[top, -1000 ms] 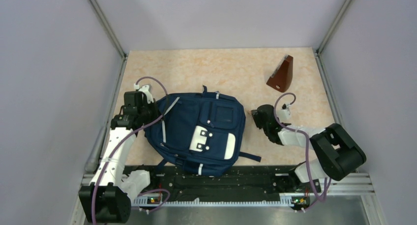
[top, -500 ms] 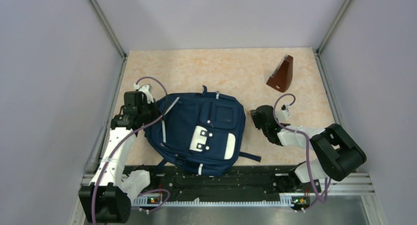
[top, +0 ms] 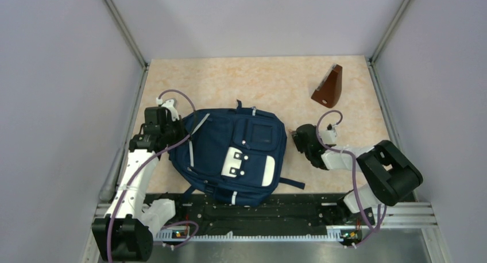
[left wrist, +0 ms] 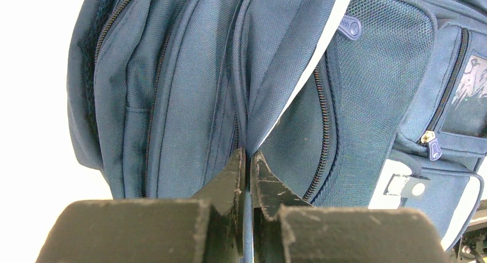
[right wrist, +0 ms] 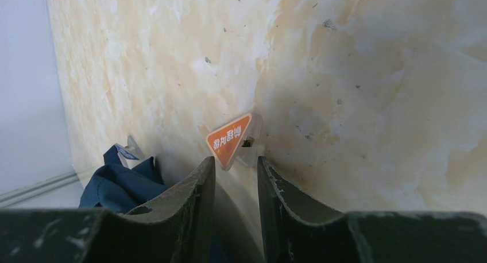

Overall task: Pack the student bag
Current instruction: Pick up the personal item from the center of the board.

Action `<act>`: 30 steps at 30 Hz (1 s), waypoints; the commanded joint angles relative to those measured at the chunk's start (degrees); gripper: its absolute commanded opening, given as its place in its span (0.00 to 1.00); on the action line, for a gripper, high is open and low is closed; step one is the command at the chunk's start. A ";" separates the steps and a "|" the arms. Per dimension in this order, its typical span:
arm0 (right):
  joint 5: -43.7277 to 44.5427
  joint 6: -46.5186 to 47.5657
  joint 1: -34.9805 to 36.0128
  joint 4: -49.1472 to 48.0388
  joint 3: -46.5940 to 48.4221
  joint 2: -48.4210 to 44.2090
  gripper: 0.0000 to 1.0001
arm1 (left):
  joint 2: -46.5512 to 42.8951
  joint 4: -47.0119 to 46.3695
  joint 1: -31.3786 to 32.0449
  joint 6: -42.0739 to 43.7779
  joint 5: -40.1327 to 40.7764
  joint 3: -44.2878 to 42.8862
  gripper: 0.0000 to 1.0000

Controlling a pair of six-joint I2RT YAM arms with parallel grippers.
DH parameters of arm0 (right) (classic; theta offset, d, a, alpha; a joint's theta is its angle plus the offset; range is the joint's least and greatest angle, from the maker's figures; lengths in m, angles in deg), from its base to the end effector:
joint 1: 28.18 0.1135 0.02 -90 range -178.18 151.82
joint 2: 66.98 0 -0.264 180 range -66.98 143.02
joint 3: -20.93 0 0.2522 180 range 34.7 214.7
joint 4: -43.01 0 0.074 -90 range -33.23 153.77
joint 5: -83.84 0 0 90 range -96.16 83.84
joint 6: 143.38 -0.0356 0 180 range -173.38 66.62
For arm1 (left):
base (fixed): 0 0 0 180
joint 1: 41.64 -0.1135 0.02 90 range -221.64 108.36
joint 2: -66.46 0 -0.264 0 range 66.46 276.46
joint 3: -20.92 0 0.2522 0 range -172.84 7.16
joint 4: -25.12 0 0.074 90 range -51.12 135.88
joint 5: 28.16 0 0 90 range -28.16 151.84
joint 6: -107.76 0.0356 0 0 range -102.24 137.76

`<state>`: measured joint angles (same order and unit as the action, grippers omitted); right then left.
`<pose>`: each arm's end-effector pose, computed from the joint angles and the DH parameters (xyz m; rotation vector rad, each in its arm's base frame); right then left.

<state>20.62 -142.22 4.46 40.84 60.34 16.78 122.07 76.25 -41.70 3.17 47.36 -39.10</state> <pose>0.2192 0.1214 0.1286 1.2826 1.8927 0.6149 0.1967 -0.0087 0.2718 -0.1853 2.3866 -0.4212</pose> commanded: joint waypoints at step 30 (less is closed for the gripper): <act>4.48 1.51 0.84 -3.15 5.91 7.04 0.10 | -2.16 -1.24 -0.12 1.07 1.59 -0.23 0.00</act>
<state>23.55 -141.87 4.68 39.27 64.28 22.05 121.57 76.66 -41.70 3.17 47.80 -39.08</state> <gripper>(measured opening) 0.156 0.066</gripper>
